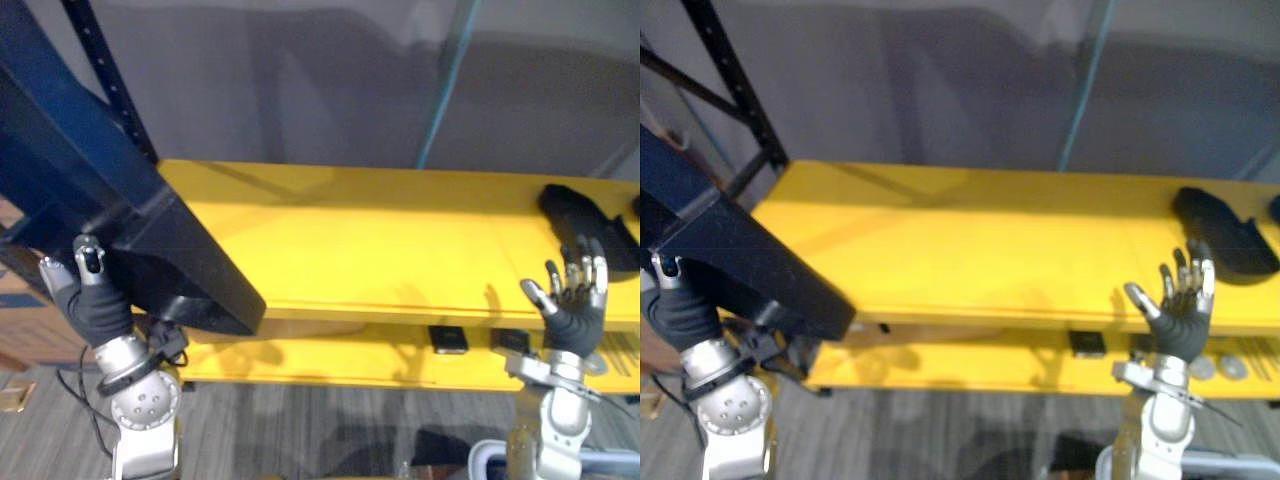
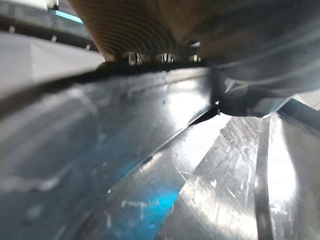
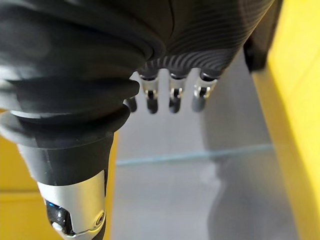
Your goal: Walk over and take plastic housings, then place them on the shelf
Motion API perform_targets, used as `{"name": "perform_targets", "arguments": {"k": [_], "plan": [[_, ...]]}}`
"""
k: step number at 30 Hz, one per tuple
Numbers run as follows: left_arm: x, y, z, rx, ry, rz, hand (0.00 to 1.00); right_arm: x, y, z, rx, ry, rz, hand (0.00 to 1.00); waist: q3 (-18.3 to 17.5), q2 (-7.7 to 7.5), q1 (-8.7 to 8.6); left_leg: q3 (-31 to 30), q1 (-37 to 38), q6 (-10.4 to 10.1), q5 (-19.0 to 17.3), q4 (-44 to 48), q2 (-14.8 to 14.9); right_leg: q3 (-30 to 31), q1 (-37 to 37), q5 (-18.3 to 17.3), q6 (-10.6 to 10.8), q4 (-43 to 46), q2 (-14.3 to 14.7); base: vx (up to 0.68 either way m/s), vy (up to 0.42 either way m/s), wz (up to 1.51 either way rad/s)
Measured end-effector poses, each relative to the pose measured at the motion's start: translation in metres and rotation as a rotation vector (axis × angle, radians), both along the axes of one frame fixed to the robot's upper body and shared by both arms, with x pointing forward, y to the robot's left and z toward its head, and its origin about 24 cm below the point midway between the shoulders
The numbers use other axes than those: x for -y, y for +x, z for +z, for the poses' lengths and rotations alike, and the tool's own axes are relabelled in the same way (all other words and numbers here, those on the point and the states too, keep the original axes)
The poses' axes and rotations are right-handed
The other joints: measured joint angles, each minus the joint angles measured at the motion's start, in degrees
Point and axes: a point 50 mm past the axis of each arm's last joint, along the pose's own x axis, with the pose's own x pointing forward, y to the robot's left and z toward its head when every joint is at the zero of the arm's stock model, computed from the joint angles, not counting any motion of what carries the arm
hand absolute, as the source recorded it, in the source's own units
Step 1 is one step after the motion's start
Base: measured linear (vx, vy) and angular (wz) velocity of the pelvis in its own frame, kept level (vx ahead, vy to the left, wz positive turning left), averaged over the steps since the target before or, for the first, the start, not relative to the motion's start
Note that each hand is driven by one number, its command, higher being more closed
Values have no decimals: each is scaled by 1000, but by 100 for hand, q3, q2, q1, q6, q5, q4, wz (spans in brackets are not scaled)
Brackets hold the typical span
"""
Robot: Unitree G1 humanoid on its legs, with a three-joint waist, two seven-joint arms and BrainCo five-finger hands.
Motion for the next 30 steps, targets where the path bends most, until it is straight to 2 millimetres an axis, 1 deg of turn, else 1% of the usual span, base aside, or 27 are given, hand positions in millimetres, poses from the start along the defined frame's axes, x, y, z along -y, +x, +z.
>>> {"name": "perform_targets", "arguments": {"k": [1,2,4,5,8,11,12,14,15,16,17,18,19,20,22,24,26,27,29,30], "plan": [[4,2,1,9,-3,-19,100,0,3,5,20,-9,3,0,-33,80,-28,17,128,-68,49,-452,-38,-3,-65,-152,-3,10,-3,-18,-58,9],[9,5,2,10,-3,-51,100,-2,5,6,26,-7,10,0,-1,62,-38,18,214,-98,162,-750,-81,-2,-101,-248,5,5,-19,-35,-63,6],[16,8,2,3,9,-96,100,-9,8,5,19,3,37,0,29,33,-49,97,381,-149,392,-1111,-78,5,-134,-250,6,0,2,-53,-77,-13],[18,9,3,2,22,-118,100,-13,10,5,21,14,52,0,36,23,-61,117,469,-168,440,-1252,-65,5,-122,-250,6,-36,26,-59,-73,-20],[20,12,7,5,43,-148,100,-19,11,2,13,26,78,0,67,-29,-141,133,455,-156,454,-1274,-99,5,-119,-250,6,-106,5,-62,-13,-9],[27,17,9,-16,85,-198,100,-32,12,-3,-5,43,111,0,102,-130,-175,210,450,-114,559,-1471,-169,8,-143,-237,28,-262,-32,-84,14,-10],[30,19,9,-26,95,-221,100,-39,13,-2,2,53,131,0,102,-160,-171,268,457,-109,635,-1600,-190,13,-181,-223,51,-332,-34,-70,-7,-13],[39,22,8,-36,102,-264,100,-47,12,4,31,56,162,0,100,-167,-191,269,441,-95,755,-1745,-219,9,-260,-208,77,-372,-29,-47,-13,-2],[51,28,7,-43,102,-318,100,-53,12,8,48,51,195,0,99,-169,-185,278,417,-92,782,-1744,-222,7,-270,-186,105,-406,-19,-24,-10,4],[56,30,8,-46,105,-341,100,-57,12,9,52,46,219,0,97,-168,-188,279,419,-92,787,-1744,-222,7,-268,-184,107,-407,-17,0,0,0],[71,37,10,-48,115,-404,100,-67,13,11,51,40,277,0,95,-168,-195,284,422,-90,806,-1745,-222,8,-268,-180,111,-407,-16,0,0,0],[76,39,11,-47,120,-429,100,-71,14,12,49,37,299,0,94,-169,-203,284,420,-83,823,-1745,-223,10,-273,-172,118,-410,-17,0,0,0],[89,43,12,-49,154,-470,100,-80,15,11,36,37,345,0,85,-168,-213,287,402,-79,832,-1744,-223,13,-290,-160,120,-416,-15,0,0,0],[96,45,13,-55,174,-488,100,-83,16,10,29,38,366,0,55,-166,-216,291,370,-74,841,-1744,-223,16,-325,-151,121,-417,-14,0,0,0],[123,53,12,-97,281,-551,100,-96,18,10,29,37,429,0,-24,-137,-224,330,276,-63,878,-1743,-203,38,-433,-47,110,-452,6,-27,16,-6],[135,59,7,-150,359,-567,100,-104,20,12,33,37,465,0,-38,-133,-246,393,277,-53,891,-1743,-199,80,-450,3,108,-479,11,-27,23,-13],[147,71,-5,-252,465,-534,100,-115,24,15,28,28,520,0,-51,-114,-360,424,275,-25,911,-1743,-194,156,-459,128,120,-553,22,-54,35,-15],[149,74,-9,-280,484,-526,100,-116,24,14,21,33,524,0,-52,-116,-367,441,275,-22,912,-1742,-195,165,-466,141,124,-560,21,-64,25,-13],[151,84,-20,-361,545,-458,100,-116,25,11,-7,38,525,0,-54,-120,-416,521,250,8,940,-1744,-208,212,-527,176,123,-568,7,-78,17,-16],[150,85,-21,-372,555,-442,100,-116,25,10,-16,48,525,0,-56,-123,-417,566,246,11,943,-1744,-211,234,-543,176,123,-573,4,-87,11,-21]]}}
